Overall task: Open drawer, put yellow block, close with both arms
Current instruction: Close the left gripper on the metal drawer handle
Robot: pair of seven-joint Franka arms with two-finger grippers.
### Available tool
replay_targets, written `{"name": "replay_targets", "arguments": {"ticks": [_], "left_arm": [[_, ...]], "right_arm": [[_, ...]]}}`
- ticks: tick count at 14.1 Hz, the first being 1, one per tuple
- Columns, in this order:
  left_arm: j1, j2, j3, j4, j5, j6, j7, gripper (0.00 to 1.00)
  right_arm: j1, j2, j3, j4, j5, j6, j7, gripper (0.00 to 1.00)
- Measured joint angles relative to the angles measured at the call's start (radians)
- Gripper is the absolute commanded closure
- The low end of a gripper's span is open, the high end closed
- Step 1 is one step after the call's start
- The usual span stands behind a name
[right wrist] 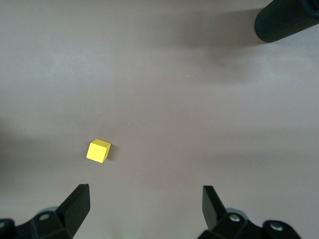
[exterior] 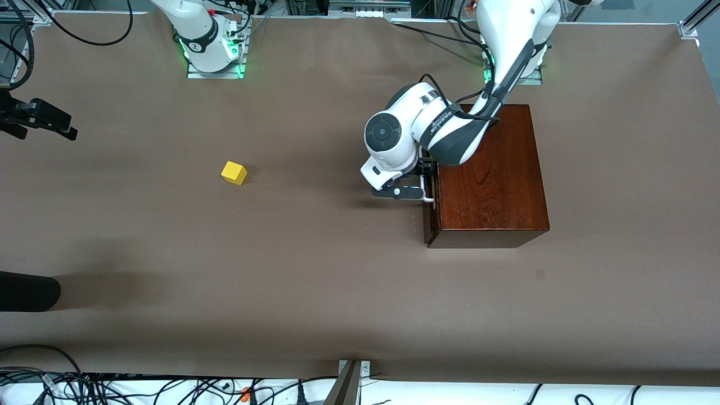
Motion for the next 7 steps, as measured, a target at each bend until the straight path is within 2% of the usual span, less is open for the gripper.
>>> {"name": "replay_targets", "arguments": {"ticks": [7], "left_arm": [[-0.008,0.000,-0.005,0.001,0.000,-0.003,-0.003,0.00]], "right_arm": [[0.000,0.000,0.000,0.000,0.000,0.000,0.000,0.00]]}}
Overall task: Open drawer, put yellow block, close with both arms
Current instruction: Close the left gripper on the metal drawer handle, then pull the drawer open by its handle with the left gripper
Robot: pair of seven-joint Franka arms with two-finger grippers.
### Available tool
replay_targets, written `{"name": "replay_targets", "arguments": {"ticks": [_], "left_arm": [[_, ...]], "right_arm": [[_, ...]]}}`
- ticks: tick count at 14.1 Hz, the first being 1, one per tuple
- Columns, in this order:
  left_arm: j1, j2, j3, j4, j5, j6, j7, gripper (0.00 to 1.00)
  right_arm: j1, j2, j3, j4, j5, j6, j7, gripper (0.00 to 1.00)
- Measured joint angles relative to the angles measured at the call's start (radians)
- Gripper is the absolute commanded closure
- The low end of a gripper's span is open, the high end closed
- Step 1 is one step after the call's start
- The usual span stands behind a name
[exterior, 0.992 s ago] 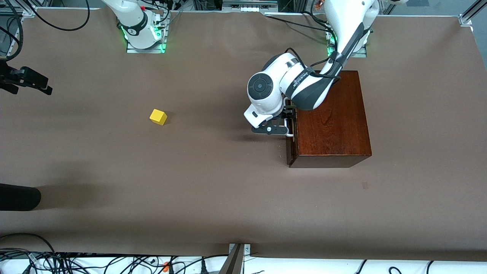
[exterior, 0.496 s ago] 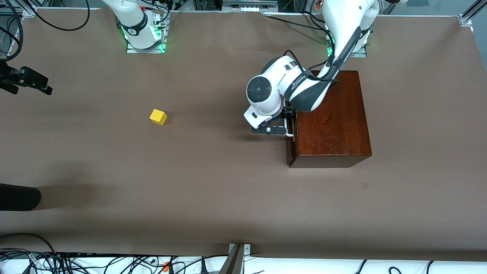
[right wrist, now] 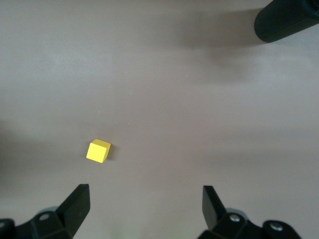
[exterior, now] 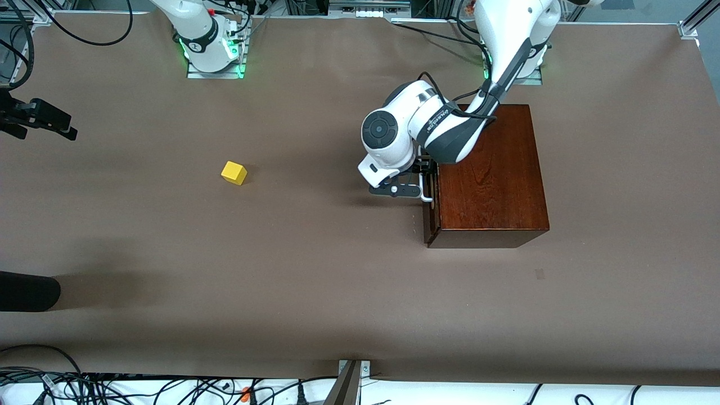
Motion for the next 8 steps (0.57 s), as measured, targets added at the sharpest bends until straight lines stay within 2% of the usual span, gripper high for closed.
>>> {"name": "replay_targets", "arguments": {"ticks": [8], "left_arm": [[-0.034,0.005,-0.001,0.015,0.000,0.000,-0.054,0.00]], "right_arm": [[0.000,0.000,0.000,0.000,0.000,0.000,0.000,0.00]]}}
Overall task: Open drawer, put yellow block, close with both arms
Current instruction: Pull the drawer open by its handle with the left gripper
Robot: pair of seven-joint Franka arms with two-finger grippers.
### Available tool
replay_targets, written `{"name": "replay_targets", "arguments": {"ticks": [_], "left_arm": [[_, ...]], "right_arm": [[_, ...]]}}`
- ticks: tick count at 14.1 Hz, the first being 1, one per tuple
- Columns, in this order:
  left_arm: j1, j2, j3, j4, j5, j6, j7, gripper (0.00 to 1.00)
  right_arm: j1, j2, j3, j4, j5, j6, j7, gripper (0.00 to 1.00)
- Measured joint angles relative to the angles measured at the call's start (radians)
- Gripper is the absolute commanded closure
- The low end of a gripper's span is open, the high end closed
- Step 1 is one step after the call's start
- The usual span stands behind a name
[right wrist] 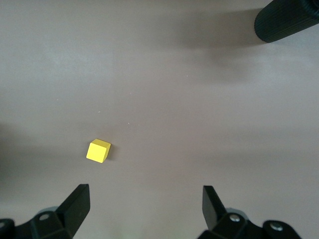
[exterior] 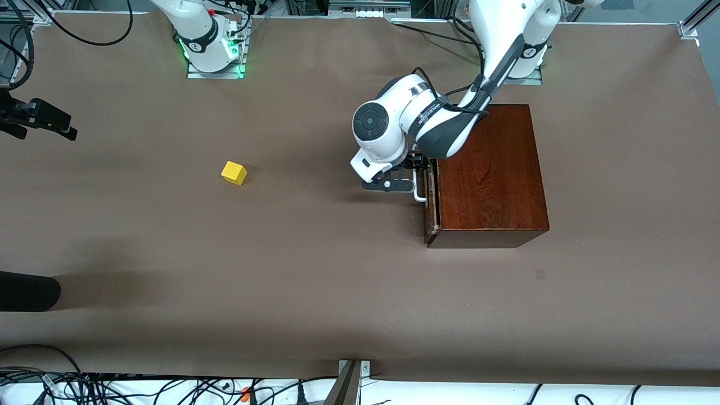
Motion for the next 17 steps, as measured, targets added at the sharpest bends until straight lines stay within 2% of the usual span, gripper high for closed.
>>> {"name": "replay_targets", "arguments": {"ticks": [13,17], "left_arm": [[-0.057,0.055,0.005,0.093,0.001,0.002,-0.045,0.00],[-0.106,0.069,0.001,0.125,0.001,0.000,-0.105,0.00]], "right_arm": [[0.000,0.000,-0.001,0.000,0.000,0.000,0.000,0.00],[0.000,0.000,-0.001,0.000,0.000,0.000,0.000,0.00]]}}
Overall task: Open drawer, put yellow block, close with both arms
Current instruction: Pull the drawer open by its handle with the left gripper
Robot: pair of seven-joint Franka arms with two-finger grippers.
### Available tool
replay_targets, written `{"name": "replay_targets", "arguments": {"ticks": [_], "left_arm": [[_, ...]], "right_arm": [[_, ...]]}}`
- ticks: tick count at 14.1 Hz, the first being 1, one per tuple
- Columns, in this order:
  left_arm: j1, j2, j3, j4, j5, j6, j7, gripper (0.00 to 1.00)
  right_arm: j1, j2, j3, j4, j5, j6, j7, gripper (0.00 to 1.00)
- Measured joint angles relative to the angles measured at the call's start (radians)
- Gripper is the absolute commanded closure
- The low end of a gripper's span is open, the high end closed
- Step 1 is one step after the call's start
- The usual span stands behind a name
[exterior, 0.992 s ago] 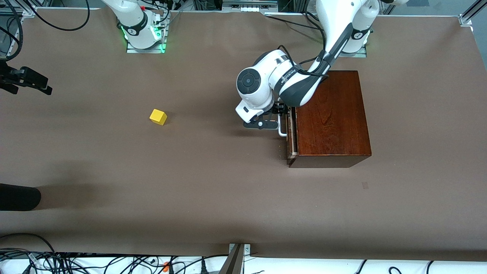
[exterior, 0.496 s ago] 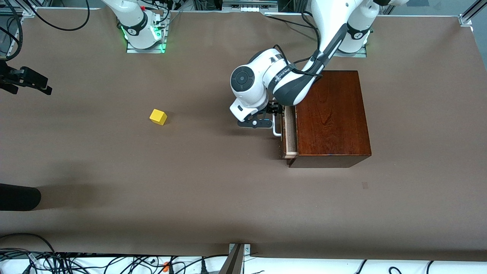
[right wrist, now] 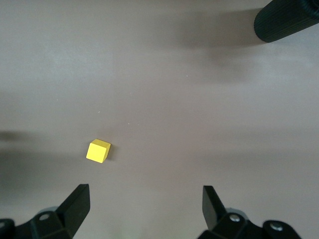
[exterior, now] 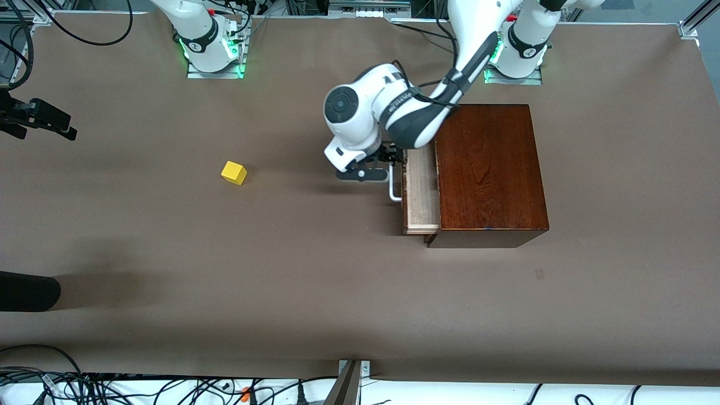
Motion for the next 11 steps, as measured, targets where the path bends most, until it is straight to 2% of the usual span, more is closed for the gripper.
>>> {"name": "replay_targets", "arguments": {"ticks": [11], "left_arm": [[-0.037,0.039,0.015,0.060,0.026,-0.041,-0.040,0.00]], "right_arm": [[0.000,0.000,0.000,0.000,0.000,0.000,0.000,0.00]]}}
